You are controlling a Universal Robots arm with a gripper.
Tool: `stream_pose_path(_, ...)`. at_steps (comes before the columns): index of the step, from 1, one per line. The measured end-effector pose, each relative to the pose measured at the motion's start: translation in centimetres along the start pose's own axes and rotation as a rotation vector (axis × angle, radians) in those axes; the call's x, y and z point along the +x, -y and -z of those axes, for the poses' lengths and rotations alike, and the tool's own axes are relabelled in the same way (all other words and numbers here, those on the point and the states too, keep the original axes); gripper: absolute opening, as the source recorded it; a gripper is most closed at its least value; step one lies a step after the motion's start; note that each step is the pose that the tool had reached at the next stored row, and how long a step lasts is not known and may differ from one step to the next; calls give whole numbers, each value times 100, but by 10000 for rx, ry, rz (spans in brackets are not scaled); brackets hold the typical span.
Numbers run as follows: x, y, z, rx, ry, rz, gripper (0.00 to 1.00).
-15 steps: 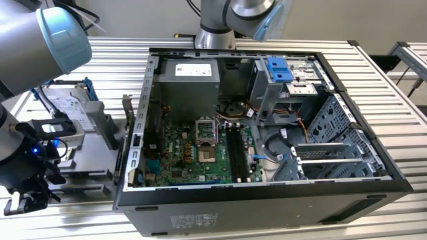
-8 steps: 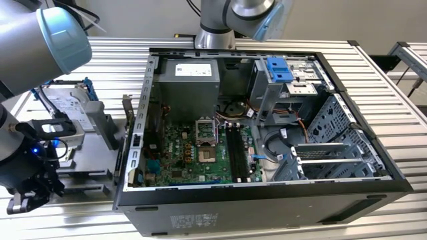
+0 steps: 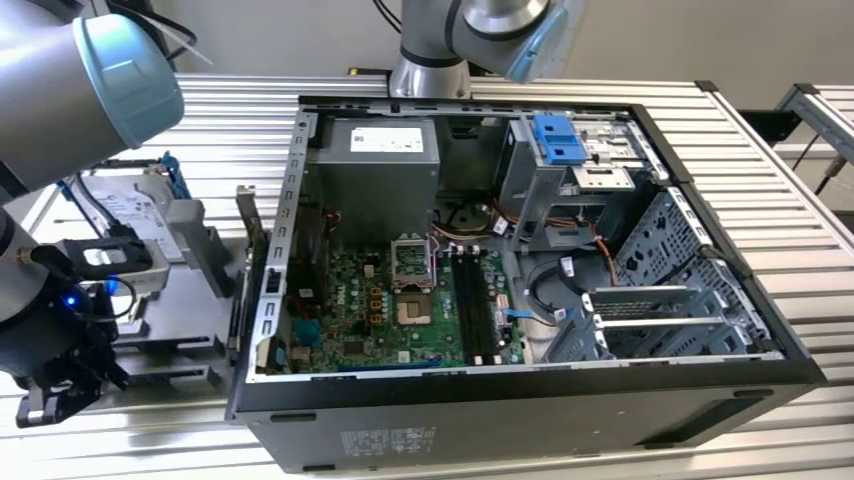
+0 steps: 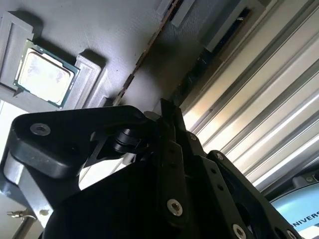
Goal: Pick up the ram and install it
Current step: 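Pick up the ram and move it above insertion slot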
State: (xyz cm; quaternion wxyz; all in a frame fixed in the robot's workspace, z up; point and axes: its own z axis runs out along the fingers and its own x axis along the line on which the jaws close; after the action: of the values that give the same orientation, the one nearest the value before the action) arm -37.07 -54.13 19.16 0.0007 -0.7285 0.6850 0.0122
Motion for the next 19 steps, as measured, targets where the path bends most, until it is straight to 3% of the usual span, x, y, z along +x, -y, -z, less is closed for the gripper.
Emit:
stream_pose_path(1,0,0,14,4,18,0,0)
stream_pose_path(7,-9,-3,282,3,25,2,0)
stream_pose_path(12,-13,-6,429,4,32,-36,0)
stream_pose_path(16,-16,-9,583,6,50,-70,0)
stream_pose_path(19,-16,-9,620,11,62,-266,0)
